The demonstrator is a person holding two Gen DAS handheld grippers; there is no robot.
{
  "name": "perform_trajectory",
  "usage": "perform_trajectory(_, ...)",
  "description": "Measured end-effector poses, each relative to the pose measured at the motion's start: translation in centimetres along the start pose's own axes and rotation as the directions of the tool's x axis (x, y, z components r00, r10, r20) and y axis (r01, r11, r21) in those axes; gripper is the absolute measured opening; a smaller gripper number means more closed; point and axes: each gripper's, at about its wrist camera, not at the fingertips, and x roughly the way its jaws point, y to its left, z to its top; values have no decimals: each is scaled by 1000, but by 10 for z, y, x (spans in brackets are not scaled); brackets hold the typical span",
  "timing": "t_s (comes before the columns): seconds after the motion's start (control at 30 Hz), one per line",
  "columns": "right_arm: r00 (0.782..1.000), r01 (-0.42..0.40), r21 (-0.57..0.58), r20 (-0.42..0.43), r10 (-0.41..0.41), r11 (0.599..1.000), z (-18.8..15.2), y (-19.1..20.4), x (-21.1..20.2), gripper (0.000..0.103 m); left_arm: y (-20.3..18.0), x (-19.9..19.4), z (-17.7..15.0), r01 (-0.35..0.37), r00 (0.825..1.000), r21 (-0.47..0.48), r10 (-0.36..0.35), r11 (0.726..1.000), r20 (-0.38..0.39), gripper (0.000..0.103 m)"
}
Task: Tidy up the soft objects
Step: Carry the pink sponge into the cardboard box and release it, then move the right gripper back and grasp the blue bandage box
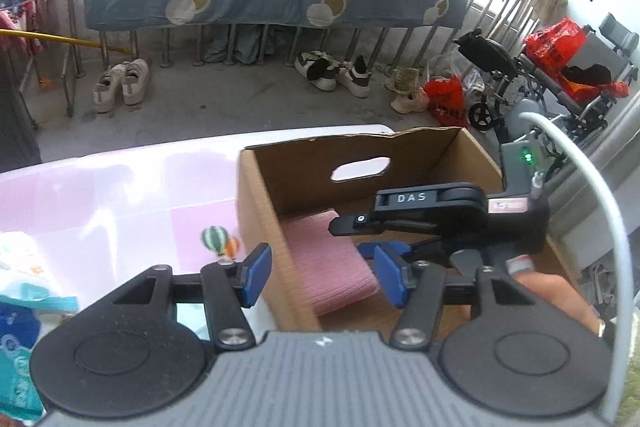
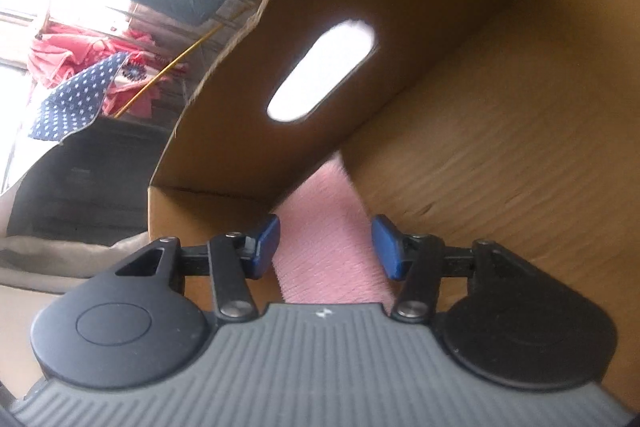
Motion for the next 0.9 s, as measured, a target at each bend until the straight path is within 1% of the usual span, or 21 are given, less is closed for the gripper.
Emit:
perform_trajectory(0.03, 1000, -8, -11, -1, 8, 1000, -2, 4, 4, 50, 3, -2, 0, -5, 1000, -2, 5, 1000, 0, 58)
perform_trajectory(0.13, 1000, 13, -52, 24, -11, 999, -7, 14, 6, 52, 10, -13, -4, -28, 1000, -17, 28, 999, 7, 59)
perform_trajectory(0.17, 999, 19, -57, 34, -17, 998, -7, 16, 5, 52, 13, -17, -5, -34, 999, -22, 34, 999, 12, 61)
perform_trajectory(0.27, 998, 30, -51, 65, -27, 998, -9, 18, -14, 54, 17, -33, -15, -54, 998, -30, 55, 998, 40, 68)
perform_trajectory(0.37, 995, 20, -39, 100, -16, 999, -13, 23, -43, 59, 18, -52, -28, -71, 995, -23, 72, 997, 67, 71)
perform_trajectory(0.43, 992, 2, -48, 127, 5, 999, -19, 31, -65, 60, 18, -65, -38, -86, 993, -11, 86, 996, 81, 73)
perform_trajectory(0.5, 988, -28, -61, 149, 36, 998, -25, 42, -88, 63, 15, -81, -48, -104, 990, 5, 103, 995, 93, 74)
perform_trajectory(0.63, 976, -108, -100, 180, 125, 989, -50, 56, -139, 68, 16, -117, -75, -131, 983, 32, 125, 991, 131, 79)
perform_trajectory(0.77, 968, -170, -135, 162, 191, 976, -83, 74, -171, 71, 26, -155, -108, -156, 974, 8, 153, 988, 167, 80)
perform_trajectory(0.9, 970, -202, -182, 99, 223, 962, -118, 102, -174, 71, 50, -185, -144, -187, 960, -64, 196, 980, 200, 81)
